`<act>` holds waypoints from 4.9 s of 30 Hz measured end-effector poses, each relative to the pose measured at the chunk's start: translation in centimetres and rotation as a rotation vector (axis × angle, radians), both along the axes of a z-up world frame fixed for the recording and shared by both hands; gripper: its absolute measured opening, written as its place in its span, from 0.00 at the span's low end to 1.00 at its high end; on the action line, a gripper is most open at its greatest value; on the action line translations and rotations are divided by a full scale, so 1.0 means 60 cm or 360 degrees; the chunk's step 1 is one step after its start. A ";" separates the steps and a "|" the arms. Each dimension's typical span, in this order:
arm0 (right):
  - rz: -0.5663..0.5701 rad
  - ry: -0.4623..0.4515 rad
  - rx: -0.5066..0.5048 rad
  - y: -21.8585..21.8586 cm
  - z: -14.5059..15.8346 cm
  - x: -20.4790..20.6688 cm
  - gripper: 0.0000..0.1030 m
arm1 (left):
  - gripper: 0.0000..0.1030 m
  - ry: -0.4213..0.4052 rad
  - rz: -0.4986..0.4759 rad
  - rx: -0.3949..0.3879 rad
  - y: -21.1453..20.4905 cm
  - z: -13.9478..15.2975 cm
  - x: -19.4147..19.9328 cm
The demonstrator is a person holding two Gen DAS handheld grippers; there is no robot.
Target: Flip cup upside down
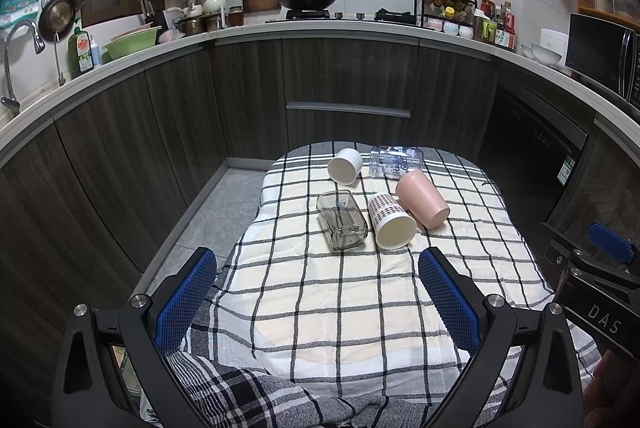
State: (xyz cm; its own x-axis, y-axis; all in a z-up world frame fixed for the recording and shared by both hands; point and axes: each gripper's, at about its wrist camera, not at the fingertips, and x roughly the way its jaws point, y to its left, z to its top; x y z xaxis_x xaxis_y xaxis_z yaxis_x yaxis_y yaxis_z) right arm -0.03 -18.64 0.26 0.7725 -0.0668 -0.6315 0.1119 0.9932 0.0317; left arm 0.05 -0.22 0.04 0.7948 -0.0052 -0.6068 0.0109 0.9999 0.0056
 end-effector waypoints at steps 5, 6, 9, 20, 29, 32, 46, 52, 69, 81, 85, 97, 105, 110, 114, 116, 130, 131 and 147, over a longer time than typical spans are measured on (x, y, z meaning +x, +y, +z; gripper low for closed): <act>-0.0001 0.0001 0.0004 0.000 -0.001 0.000 0.86 | 1.00 -0.0001 0.0001 -0.0001 0.000 0.000 0.001; -0.0001 0.0000 0.0002 0.000 -0.001 0.001 0.86 | 1.00 -0.0001 0.0004 0.0001 -0.001 0.000 0.000; -0.0001 0.0001 0.0004 0.000 -0.001 0.001 0.86 | 1.00 0.0000 0.0001 0.0000 -0.001 0.001 0.000; -0.0001 0.0001 0.0003 0.001 -0.002 0.001 0.86 | 1.00 0.0001 0.0001 -0.0002 0.000 0.002 0.001; -0.0001 0.0002 0.0003 0.001 -0.003 0.000 0.86 | 1.00 0.0001 0.0001 -0.0001 0.000 0.002 0.001; -0.0001 0.0001 0.0003 0.001 -0.003 0.000 0.86 | 1.00 0.0001 0.0002 -0.0002 0.000 0.002 0.000; 0.0002 0.0002 0.0003 -0.001 -0.005 0.001 0.86 | 1.00 0.0000 0.0002 -0.0001 0.000 0.001 0.000; 0.0006 0.0007 0.0002 -0.006 -0.001 0.007 0.86 | 1.00 0.0008 -0.0005 0.0002 -0.003 -0.001 0.005; 0.0030 0.0085 -0.0003 -0.009 -0.041 0.095 0.86 | 1.00 0.0062 0.0011 -0.0033 -0.015 -0.037 0.090; 0.0082 0.0135 -0.0030 -0.012 -0.063 0.176 0.86 | 1.00 0.0104 0.0048 -0.0058 -0.020 -0.059 0.163; 0.0098 0.0158 -0.0038 -0.012 -0.074 0.207 0.86 | 1.00 0.0108 0.0066 -0.0062 -0.021 -0.069 0.187; 0.0167 0.0238 -0.0084 -0.021 -0.115 0.309 0.86 | 1.00 0.0158 0.0137 -0.0074 -0.036 -0.110 0.275; 0.0251 0.0375 -0.0063 -0.027 -0.165 0.399 0.86 | 1.00 0.0199 0.0310 -0.0074 -0.032 -0.142 0.340; 0.0310 0.0467 -0.0065 -0.032 -0.202 0.450 0.86 | 1.00 0.0217 0.0403 -0.0041 -0.039 -0.163 0.371; 0.0354 0.0554 -0.0065 -0.040 -0.234 0.485 0.86 | 1.00 0.0239 0.0441 -0.0026 -0.051 -0.180 0.390; 0.0374 0.0595 -0.0068 -0.043 -0.249 0.498 0.86 | 1.00 0.0241 0.0445 -0.0020 -0.057 -0.187 0.398; 0.0469 0.0793 -0.0029 -0.043 -0.342 0.565 0.78 | 1.00 0.0337 0.0441 0.0003 -0.074 -0.242 0.440; 0.0479 0.0803 -0.0017 -0.041 -0.345 0.567 0.70 | 1.00 0.0343 0.0441 0.0003 -0.073 -0.243 0.441; 0.0352 0.0764 0.0059 -0.042 -0.269 0.490 0.69 | 1.00 0.0260 0.0380 -0.0046 -0.042 -0.179 0.372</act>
